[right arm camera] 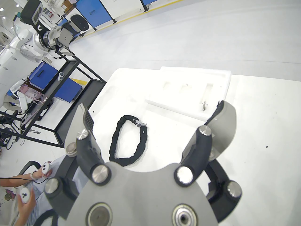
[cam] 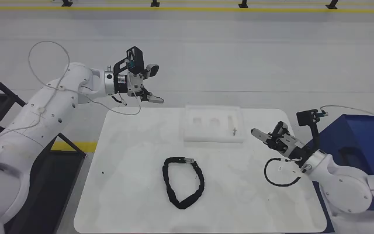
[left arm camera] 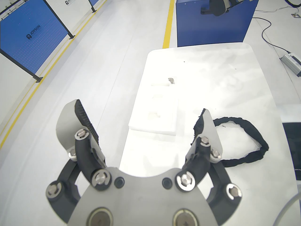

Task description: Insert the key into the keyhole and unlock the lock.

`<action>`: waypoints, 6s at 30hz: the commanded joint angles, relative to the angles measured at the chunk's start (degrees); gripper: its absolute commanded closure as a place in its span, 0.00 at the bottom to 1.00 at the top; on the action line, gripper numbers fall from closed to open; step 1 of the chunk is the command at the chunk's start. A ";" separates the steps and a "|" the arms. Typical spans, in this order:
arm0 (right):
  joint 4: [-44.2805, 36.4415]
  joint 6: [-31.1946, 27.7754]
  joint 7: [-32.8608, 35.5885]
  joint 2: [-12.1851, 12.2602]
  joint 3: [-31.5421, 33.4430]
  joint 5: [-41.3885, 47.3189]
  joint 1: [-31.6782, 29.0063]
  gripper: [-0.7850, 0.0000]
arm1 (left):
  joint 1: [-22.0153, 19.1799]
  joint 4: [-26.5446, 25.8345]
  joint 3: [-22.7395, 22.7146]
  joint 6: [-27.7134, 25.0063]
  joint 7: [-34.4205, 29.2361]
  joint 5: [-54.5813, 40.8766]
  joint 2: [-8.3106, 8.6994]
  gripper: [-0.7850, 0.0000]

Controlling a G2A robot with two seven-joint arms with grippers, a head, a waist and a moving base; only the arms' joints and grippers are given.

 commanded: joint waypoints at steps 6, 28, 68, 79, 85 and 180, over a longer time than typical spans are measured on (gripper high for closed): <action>0.00 0.00 0.00 0.00 0.00 0.00 0.00 0.00 | 0.00 0.00 0.00 0.00 0.00 0.00 0.00 0.00; 11.70 2.24 -3.73 -0.73 -6.63 -3.18 0.21 0.00 | 0.00 0.00 0.00 0.00 0.00 0.00 0.00 0.00; 60.50 1.38 11.05 -12.10 -47.49 -13.67 49.07 0.00 | 0.00 0.00 0.00 0.00 0.00 0.00 0.00 0.00; 74.80 -1.99 14.89 -17.01 -53.70 -10.44 57.40 0.00 | 0.00 0.00 0.00 0.00 0.00 0.00 0.00 0.00; 74.80 -1.99 14.89 -17.01 -53.70 -10.44 57.40 0.00 | 0.00 0.00 0.00 0.00 0.00 0.00 0.00 0.00; 77.42 -0.42 20.92 -21.40 -50.67 -15.90 63.09 1.00 | 0.00 0.00 0.00 0.00 0.00 0.00 0.00 0.00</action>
